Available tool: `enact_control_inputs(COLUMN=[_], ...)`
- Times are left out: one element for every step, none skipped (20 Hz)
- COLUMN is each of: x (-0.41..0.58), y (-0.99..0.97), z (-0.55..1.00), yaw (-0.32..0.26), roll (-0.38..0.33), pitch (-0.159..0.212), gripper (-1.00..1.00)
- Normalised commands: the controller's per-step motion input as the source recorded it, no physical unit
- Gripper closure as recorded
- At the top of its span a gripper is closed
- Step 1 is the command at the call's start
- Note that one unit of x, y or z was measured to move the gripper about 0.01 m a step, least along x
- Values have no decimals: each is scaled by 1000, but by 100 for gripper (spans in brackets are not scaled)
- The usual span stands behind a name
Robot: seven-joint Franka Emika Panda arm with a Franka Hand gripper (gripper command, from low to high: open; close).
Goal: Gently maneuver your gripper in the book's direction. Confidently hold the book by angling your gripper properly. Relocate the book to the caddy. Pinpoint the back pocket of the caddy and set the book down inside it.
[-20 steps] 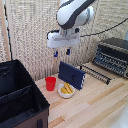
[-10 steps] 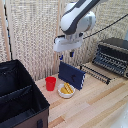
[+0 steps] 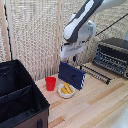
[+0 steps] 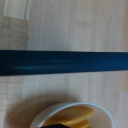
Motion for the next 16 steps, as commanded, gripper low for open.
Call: enact_control_inputs(x=[214,226,223,211,177,109,74,83,66,91,77,109,109,120,146,191], y=[-257,-251,-217,-134,-31,0,0,0,0,0,0,34,69,80,111,140], z=[-311,-306,-291,-240,-169,-120,-57,-57,-57,-57,-63,-89,-100,-109,-114,-123], yaw=[-84,-97,-106,-117,-129,-146,-167,-167,-144,-123,-75,-58,-59,-59,-54,-24], roll=[31,32,26,3,0,0,0,-10,0,0,0,-23,-35,-40,-41,-46], pitch=[29,32,34,44,51,74,81,79,48,36,27,23,25,32,42,56], gripper=[-100,-100,-100,-100,-100,-100,-100,-100,100,100,100,100,100,100,100,100])
